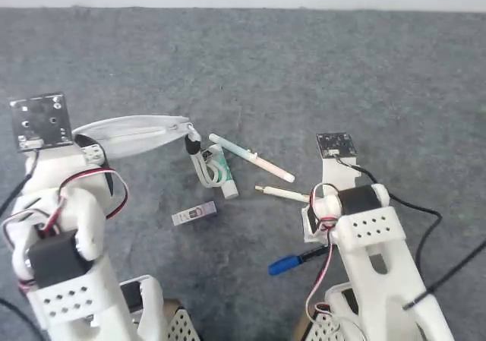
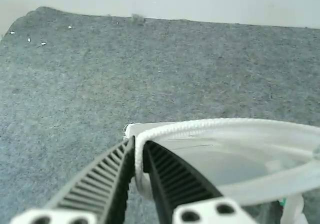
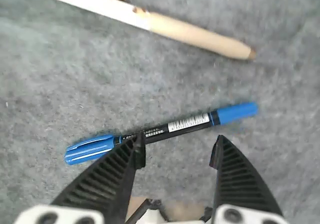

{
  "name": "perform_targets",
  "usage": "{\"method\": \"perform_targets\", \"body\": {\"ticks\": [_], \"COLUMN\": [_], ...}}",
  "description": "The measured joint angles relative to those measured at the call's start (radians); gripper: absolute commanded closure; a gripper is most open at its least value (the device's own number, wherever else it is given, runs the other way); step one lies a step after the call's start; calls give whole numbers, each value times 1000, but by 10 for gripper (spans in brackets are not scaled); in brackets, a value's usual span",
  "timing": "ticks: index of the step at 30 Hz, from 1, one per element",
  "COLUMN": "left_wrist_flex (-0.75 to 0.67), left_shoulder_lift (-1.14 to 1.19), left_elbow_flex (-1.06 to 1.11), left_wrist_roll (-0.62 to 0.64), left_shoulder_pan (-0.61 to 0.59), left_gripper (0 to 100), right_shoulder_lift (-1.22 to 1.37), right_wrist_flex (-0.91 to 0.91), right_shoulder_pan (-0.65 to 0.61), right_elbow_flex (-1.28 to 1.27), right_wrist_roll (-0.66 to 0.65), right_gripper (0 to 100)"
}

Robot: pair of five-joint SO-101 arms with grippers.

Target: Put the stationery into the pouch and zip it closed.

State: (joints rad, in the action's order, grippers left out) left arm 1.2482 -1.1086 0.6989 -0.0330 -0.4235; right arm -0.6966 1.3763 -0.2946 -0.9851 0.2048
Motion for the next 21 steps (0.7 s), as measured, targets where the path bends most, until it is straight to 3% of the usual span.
{"method": "perform_targets", "body": {"ticks": [5,13,19,21], "left_wrist_flex": [0,0,0,0], "left_shoulder_lift": [0,-6,-6,-6], "left_elbow_flex": [0,11,12,12], "left_wrist_roll": [0,0,0,0], "left_shoulder_pan": [0,0,0,0], "left_gripper": [989,989,989,989], "right_shoulder_lift": [163,416,457,459], "right_wrist_flex": [-18,-258,-325,-325], "right_shoulder_pan": [0,98,152,161], "right_elbow_flex": [0,0,5,6], "right_wrist_roll": [84,189,255,264], "right_gripper": [789,789,801,853]}}
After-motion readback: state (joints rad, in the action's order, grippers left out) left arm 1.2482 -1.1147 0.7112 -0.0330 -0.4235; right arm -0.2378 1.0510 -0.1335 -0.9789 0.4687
